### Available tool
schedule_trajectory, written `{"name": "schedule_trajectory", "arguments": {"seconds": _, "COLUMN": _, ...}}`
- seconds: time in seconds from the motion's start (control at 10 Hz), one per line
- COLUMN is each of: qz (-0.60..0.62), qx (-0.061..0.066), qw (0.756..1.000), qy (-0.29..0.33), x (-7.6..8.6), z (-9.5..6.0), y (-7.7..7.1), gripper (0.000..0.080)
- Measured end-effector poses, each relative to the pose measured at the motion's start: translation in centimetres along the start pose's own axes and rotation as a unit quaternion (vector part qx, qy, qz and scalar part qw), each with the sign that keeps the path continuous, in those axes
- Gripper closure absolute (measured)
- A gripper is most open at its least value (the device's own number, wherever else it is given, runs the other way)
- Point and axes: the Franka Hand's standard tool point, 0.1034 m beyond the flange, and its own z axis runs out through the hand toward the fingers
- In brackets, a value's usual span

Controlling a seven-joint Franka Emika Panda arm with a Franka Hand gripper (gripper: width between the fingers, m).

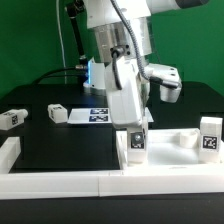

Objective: Assemble square table

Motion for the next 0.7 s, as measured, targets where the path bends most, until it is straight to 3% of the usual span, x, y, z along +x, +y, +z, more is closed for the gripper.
{"name": "schedule_trajectory", "arguments": {"seconds": 0.2, "qz": -0.035, "qx": 0.001, "qw": 0.999, "qy": 0.002, "x": 0.01, "z": 0.00, "y": -0.03, "gripper": 0.0469}}
{"name": "schedule_trajectory", "arguments": {"seconds": 0.3, "qz": -0.134, "qx": 0.013, "qw": 0.991, "qy": 0.015, "x": -0.10, "z": -0.13, "y": -0.39, "gripper": 0.0260}}
{"name": "schedule_trajectory", "arguments": {"seconds": 0.4, "qz": -0.236, "qx": 0.025, "qw": 0.971, "qy": 0.024, "x": -0.09, "z": -0.34, "y": -0.55, "gripper": 0.0178}}
{"name": "schedule_trajectory", "arguments": {"seconds": 0.7, "qz": -0.336, "qx": 0.023, "qw": 0.941, "qy": 0.030, "x": 0.22, "z": -0.31, "y": -0.40, "gripper": 0.0156}}
